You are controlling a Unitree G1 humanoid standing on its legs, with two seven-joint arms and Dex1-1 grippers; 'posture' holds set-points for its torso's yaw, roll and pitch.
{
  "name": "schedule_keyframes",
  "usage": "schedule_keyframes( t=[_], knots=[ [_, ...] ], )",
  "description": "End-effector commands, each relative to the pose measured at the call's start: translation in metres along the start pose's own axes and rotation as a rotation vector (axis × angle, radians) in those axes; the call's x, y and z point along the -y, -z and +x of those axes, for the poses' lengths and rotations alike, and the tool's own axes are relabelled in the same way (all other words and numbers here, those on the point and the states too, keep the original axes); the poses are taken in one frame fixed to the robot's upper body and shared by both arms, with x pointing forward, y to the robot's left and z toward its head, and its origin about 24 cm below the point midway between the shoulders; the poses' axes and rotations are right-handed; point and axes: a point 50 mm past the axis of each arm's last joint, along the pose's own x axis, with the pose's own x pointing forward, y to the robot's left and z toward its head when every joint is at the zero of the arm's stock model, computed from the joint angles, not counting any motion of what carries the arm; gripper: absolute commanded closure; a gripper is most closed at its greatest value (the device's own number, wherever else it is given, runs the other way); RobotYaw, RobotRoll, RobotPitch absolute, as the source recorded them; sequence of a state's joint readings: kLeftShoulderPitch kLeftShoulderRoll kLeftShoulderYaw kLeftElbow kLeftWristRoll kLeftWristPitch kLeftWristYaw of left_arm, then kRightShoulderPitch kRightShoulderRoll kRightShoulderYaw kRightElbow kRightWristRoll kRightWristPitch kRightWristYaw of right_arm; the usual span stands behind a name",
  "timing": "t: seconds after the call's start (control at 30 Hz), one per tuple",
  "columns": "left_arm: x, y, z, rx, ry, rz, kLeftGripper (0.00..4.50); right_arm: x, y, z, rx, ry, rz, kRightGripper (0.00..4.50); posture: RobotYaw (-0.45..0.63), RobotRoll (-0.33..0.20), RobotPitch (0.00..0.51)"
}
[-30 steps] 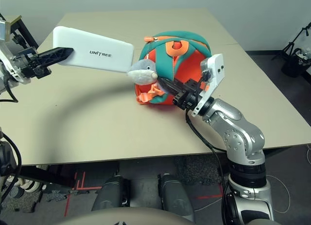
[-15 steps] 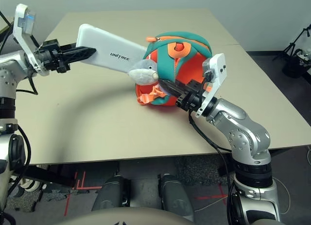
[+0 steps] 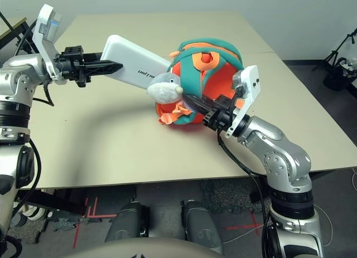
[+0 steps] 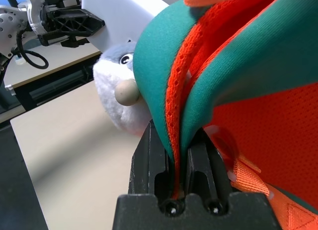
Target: Put the pencil case into the backpack and zip it.
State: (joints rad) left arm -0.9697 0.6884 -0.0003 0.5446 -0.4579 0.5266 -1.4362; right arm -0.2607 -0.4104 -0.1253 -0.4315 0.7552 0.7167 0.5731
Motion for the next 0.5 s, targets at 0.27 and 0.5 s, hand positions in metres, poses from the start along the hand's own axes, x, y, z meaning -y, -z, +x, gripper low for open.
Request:
schedule_keyframes(
  t=[0.27, 0.5],
  knots=[
    [-0.005, 0.014, 0.009, -0.063, 0.044, 0.02, 3.19, -0.01, -0.009, 0.001, 0.031, -0.054, -0.032, 4.4, -0.19, 0.0, 0.017],
    [0.005, 0.004, -0.01, -0.082, 0.075, 0.011, 3.19, -0.011, -0.009, 0.001, 0.026, -0.057, -0.037, 4.4, -0.19, 0.0, 0.02]
  ],
)
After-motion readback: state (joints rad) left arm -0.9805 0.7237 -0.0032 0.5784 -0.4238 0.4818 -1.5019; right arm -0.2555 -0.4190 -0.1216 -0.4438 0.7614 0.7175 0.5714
